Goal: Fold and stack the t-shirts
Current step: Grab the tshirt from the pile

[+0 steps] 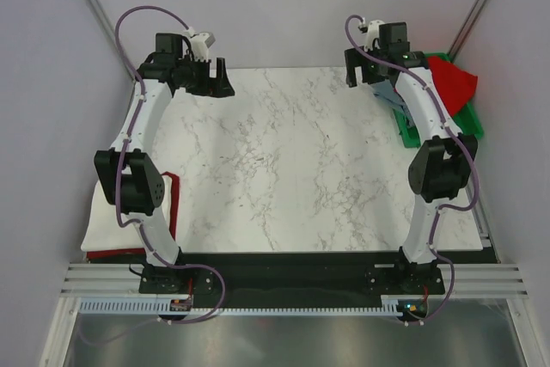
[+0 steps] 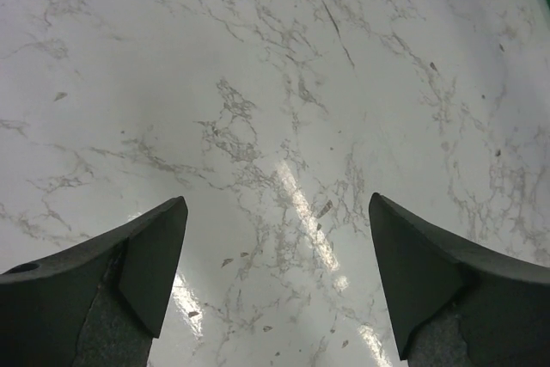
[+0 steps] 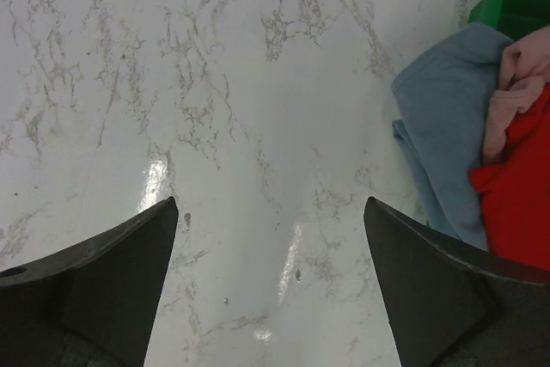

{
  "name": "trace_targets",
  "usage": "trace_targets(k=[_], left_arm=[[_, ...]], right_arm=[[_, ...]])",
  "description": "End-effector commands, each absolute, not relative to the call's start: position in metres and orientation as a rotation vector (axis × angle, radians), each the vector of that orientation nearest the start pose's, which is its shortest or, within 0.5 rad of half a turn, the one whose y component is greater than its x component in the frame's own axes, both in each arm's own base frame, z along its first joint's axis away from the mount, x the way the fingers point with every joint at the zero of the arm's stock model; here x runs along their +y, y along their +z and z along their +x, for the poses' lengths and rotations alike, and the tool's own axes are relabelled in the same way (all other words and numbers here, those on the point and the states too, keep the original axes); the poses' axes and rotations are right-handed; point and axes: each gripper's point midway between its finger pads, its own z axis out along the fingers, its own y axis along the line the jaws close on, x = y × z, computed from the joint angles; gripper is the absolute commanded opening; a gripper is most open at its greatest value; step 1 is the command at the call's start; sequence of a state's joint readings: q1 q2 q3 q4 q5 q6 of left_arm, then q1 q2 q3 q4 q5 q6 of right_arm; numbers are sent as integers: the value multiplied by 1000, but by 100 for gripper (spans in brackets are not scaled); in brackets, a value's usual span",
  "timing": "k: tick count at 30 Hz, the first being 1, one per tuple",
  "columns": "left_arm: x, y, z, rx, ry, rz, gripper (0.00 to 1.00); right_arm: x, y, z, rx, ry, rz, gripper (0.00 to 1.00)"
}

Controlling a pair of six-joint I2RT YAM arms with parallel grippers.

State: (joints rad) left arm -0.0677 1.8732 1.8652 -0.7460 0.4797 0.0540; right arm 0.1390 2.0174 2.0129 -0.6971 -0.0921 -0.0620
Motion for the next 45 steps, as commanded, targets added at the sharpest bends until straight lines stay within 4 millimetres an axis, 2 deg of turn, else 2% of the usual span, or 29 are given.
trace_targets(k=[1,2,3,4,5,6,7,8,10,11,14,18,23,29,33,36,45], left_arm=[[-129,233,477,2204,-683,483,92],[-129,228,477,2209,-682,498,90],[-128,225,478,2218,-675,495,85],[-127,220,478,2232,-671,493,83],[-128,217,476,2235,-678,508,80],[-129,217,474,2233,-687,521,75],[-130,214,472,2239,-693,528,73],[-129,212,471,2243,-689,535,73],[-126,208,470,2259,-677,535,73],[-125,207,472,2263,-663,533,73],[-121,204,472,2273,-633,529,74],[-116,199,474,2284,-591,535,75],[-116,199,476,2284,-586,535,75],[-115,199,472,2289,-564,543,75],[-115,198,470,2292,-545,554,76],[-116,199,471,2288,-527,565,76],[-119,199,470,2286,-511,578,76]], right_arm=[[34,259,550,2156,50,-324,98],[10,256,555,2169,-19,-269,98],[4,269,564,2141,-54,-249,96],[-17,244,570,2206,-90,-207,95],[-31,252,577,2189,-117,-177,91],[-39,245,580,2203,-134,-161,89],[-45,229,585,2233,-135,-151,88],[-52,224,586,2239,-141,-138,84],[-55,207,589,2271,-143,-143,77],[-57,198,587,2291,-145,-146,70],[-52,173,582,2346,-101,-173,60],[-45,160,577,2380,-46,-179,61],[-53,148,575,2410,-77,-166,62],[-64,145,578,2410,-111,-139,61],[-72,133,577,2437,-135,-130,58],[-78,128,578,2443,-137,-110,52],[-86,138,580,2418,-147,-83,24]])
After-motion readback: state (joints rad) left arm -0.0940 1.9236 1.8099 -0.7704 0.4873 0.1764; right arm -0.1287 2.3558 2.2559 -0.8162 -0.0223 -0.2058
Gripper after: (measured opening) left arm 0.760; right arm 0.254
